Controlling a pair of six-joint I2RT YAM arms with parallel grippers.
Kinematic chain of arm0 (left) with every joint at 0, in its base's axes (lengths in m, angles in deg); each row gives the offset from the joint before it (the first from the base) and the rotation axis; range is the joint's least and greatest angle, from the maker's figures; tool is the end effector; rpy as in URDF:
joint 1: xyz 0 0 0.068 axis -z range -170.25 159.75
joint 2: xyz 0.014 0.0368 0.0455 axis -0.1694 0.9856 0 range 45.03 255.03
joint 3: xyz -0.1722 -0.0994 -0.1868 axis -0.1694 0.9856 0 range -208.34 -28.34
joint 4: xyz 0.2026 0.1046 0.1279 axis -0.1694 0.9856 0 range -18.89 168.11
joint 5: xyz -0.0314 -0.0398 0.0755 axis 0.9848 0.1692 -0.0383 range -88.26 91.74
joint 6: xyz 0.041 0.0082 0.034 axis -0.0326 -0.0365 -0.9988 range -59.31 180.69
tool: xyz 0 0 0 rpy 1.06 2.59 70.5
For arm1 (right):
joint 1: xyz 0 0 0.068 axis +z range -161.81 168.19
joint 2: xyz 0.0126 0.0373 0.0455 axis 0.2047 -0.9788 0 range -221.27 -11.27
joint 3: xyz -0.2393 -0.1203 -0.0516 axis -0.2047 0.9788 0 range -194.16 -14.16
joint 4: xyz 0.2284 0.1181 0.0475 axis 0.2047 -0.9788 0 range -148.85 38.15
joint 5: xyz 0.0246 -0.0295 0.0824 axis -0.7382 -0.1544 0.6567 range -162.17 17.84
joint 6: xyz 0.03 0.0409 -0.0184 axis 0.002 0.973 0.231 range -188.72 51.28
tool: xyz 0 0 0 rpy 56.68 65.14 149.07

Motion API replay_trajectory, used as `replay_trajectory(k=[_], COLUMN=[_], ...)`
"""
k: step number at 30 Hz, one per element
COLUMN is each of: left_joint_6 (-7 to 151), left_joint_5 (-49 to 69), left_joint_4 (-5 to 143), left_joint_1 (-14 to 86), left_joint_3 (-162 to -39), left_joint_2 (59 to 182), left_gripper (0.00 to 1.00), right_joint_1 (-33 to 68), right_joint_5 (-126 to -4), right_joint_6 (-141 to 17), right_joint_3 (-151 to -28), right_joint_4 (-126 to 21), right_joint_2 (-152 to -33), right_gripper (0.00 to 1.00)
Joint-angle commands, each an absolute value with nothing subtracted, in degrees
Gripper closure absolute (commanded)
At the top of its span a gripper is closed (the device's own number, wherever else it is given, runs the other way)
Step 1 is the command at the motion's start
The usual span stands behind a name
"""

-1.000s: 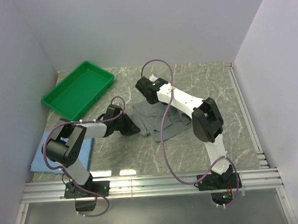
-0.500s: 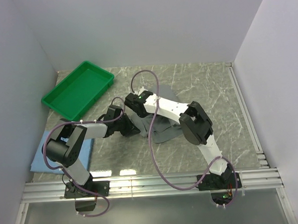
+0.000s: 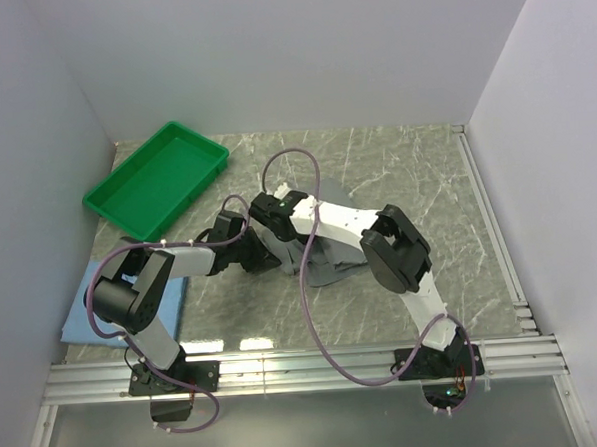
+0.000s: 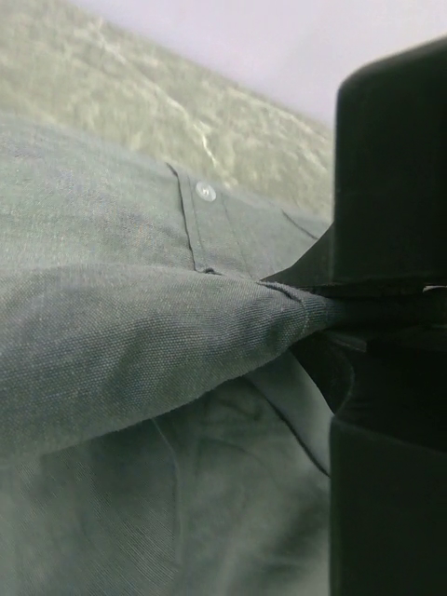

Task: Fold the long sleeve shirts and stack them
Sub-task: Fold the shirt

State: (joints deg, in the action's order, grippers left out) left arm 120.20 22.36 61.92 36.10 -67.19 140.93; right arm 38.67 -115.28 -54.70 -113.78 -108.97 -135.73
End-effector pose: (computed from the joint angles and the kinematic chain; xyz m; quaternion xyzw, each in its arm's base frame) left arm 0.2659 -0.1456 0.1237 -0.2004 0.8983 -0.3632 0.1453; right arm 0.2928 0.3169 0.1836 -0.2658 0.8892 -0.2752 0.2506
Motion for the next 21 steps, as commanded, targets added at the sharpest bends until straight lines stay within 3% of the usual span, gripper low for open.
replay_trajectory(k=[1,12,21], left_joint_6=[119.84,119.85,120.02], left_joint_5=[21.87,21.69,21.61], left_joint_4=[60.21,60.30,60.30], left_joint_1=[36.73,36.91,37.00], left_joint_3=[-66.92,-67.01,-66.92], left_joint_2=[141.36,141.01,141.01], left_gripper=[0.99,0.99,1.00], right_joint_1=[40.48,41.62,41.10], right_joint_5=[-111.90,-107.85,-104.60], right_joint_6=[-54.48,-55.45,-52.28], right_joint_3=[-111.21,-111.10,-116.11], right_joint_4=[-103.09,-103.08,-104.84], right_joint_2=[-129.75,-130.01,-132.21], right_gripper=[0.95,0.93,0.77])
